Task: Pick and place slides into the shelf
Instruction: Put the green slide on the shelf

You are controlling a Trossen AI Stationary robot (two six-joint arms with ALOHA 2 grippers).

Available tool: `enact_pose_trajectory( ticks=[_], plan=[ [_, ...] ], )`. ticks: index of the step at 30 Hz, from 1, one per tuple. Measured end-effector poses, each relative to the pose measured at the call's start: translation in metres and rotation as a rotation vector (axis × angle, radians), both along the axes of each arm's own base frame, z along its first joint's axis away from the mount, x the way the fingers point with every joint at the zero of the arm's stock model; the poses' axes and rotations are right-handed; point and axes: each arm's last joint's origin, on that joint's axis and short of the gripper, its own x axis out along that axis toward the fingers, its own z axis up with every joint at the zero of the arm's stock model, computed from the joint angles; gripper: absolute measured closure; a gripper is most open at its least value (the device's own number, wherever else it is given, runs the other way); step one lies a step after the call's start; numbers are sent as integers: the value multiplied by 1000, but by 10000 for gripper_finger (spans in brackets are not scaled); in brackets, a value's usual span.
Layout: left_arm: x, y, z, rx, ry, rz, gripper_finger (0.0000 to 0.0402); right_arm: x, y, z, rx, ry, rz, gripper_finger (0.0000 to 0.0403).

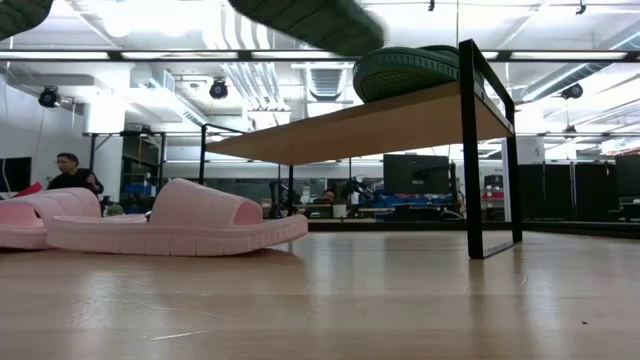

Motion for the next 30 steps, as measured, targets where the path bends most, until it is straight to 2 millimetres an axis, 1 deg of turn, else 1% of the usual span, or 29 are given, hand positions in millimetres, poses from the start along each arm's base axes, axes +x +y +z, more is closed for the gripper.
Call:
enact_pose_trajectory(
  ticks=[4,7,9,12,19,25,30],
  plan=[
    [0,0,0,-3,-3,-4,401,-4,-2,4,14,-17,-8,189],
    [1,2,0,-8,-8,5,401,-6,-2,6,10,-21,-9,190],
    [5,5,-3,-8,-5,26,401,-7,-3,9,20,-40,-14,193],
    [14,9,-13,-13,8,53,401,-8,-4,12,46,-70,-29,197],
    [43,23,-42,12,60,151,401,-17,-8,24,93,-135,-44,202],
    [59,35,-55,2,52,193,401,-27,-12,34,132,-186,-52,202],
    [73,44,-70,-8,59,173,401,-33,-15,39,154,-210,-53,202]
  ],
)
